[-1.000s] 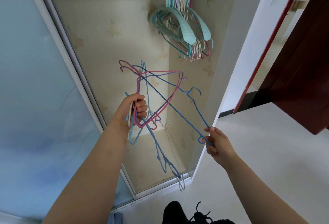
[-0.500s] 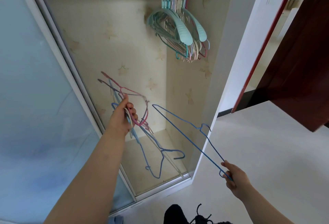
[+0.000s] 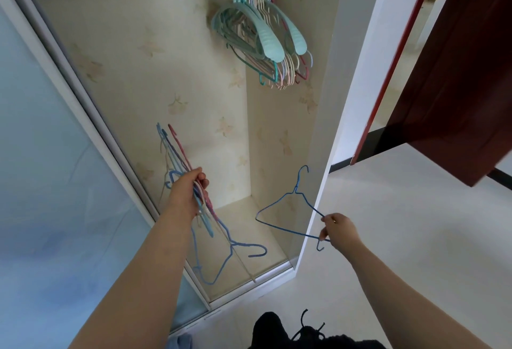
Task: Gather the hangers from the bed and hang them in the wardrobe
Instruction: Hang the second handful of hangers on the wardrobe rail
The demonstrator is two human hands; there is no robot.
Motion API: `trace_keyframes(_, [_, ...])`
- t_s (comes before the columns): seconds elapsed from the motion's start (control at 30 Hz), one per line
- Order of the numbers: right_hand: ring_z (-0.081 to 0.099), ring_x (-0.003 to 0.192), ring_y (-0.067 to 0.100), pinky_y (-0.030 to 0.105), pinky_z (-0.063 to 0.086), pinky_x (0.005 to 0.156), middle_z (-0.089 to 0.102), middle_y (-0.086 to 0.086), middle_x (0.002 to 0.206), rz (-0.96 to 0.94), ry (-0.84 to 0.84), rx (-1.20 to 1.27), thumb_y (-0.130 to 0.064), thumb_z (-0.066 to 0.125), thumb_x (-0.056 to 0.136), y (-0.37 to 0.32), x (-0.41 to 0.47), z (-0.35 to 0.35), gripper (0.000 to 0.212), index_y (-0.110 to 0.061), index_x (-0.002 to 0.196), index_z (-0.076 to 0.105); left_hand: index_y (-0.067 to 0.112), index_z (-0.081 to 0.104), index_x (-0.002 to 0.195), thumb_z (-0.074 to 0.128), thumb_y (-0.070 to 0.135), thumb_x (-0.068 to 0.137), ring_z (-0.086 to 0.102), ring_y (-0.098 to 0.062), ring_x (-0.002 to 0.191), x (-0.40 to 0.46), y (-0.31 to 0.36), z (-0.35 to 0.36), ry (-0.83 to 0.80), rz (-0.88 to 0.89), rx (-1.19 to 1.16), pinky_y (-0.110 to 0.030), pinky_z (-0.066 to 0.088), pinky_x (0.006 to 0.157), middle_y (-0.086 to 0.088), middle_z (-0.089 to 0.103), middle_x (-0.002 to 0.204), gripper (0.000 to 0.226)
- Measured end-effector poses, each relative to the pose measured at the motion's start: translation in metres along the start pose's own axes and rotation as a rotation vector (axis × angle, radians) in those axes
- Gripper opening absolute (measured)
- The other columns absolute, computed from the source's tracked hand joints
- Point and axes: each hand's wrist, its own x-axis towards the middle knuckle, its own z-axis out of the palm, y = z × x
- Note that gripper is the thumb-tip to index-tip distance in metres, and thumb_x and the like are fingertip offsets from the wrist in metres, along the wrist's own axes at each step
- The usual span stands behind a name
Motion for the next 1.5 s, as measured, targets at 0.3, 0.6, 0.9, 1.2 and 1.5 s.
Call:
trace_keyframes(0.3, [0.062,0.092,0.028,0.037,0.049,0.083,0.066,0.006,0.092,-0.614,-0.163,-0.265,-0.019,0.038,0.097,-0.109,-0.051,0.051,0.049,-0.013,0.145,0.029,0.019,0.046,0.081,0.04,0.014,0.101,0.066,-0.02,0.098,-0.022,-0.047,0.027,-0.298,-0.114,0.273,-0.038,0.044,0.094,0.001,0.076,0.093,0.021])
trace_keyframes(0.6, [0.065,0.099,0.021,0.032,0.05,0.088,0.066,0.004,0.11,-0.649,-0.209,-0.353,-0.008,0.04,0.094,-0.149,-0.046,0.057,0.052,-0.025,0.143,0.04,0.006,0.064,0.095,0.055,0.024,0.097,0.062,-0.023,0.082,-0.042,-0.052,0.041,-0.331,0.034,0.297,-0.044,0.052,0.084,-0.007,0.068,0.085,0.021])
trace_keyframes(0.9, [0.063,0.074,0.023,0.025,0.046,0.054,0.067,0.005,0.082,-0.522,-0.075,-0.151,-0.01,0.043,0.093,-0.16,-0.039,0.065,0.033,-0.017,0.125,0.043,0.011,0.048,0.078,0.061,0.018,0.093,0.061,-0.013,0.059,-0.034,-0.062,0.051,-0.197,0.113,0.194,-0.033,0.049,0.063,-0.004,0.059,0.067,0.021])
trace_keyframes(1.2, [0.057,0.078,0.007,0.022,0.041,0.075,0.054,0.001,0.108,-0.447,0.11,0.038,-0.026,0.059,0.091,-0.084,-0.005,0.058,0.024,-0.017,0.114,0.057,0.021,0.074,0.088,0.06,0.035,0.093,0.063,-0.004,0.072,-0.028,-0.061,0.045,-0.073,0.036,0.107,-0.026,0.047,0.056,0.007,0.07,0.082,0.02])
trace_keyframes(1.5, [0.053,0.116,0.024,0.036,0.039,0.087,0.051,0.006,0.134,0.374,-0.538,-0.277,-0.067,0.021,0.092,0.091,-0.001,0.039,0.069,-0.019,0.14,0.036,0.012,0.067,0.118,0.051,0.04,0.097,0.056,-0.007,0.068,-0.015,-0.037,0.043,-0.077,0.0,-0.066,-0.024,0.05,0.056,0.002,0.061,0.076,0.038])
